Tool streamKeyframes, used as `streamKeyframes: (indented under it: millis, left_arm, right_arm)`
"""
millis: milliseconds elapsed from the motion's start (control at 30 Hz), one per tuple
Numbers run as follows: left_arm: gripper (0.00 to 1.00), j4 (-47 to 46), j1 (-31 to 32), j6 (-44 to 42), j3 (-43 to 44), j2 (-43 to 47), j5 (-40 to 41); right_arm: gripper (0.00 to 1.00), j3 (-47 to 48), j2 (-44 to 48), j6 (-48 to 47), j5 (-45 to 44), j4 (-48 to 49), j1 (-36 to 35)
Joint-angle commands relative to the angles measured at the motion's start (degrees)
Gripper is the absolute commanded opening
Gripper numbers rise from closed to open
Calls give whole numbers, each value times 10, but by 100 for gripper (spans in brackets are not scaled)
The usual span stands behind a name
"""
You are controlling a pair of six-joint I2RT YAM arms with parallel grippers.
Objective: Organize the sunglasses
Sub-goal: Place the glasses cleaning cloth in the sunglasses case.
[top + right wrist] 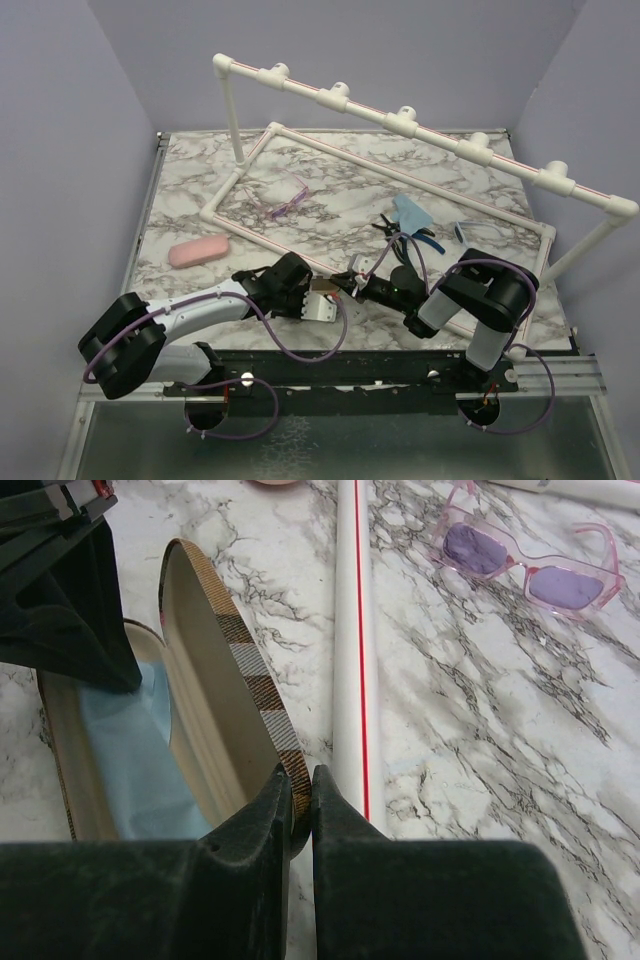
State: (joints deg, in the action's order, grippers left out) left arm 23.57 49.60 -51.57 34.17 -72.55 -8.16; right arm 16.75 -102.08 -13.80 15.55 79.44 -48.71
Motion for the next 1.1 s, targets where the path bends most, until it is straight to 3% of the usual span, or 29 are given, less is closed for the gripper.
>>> streamKeyframes:
  millis: [0, 233, 567, 867, 1067]
  left_arm:
    - [0, 5, -1, -11, -10, -1, -36]
    - [0, -2, 10, -9, -25, 7, -34]
    - [7, -38, 39, 34, 43, 26, -51]
    - [6, -147, 54, 55, 4, 10, 5]
    - [6, -154, 53, 42, 1, 9, 1]
  right_arm:
    - [0, -2, 7, -10, -8, 27, -4]
    - [0, 2, 14, -13, -14, 18, -4]
    - [0, 44, 12, -52, -38, 2, -17]
    - [1, 40, 7, -45, -21, 33, -19]
    - [1, 39, -2, -42, -13, 45, -19]
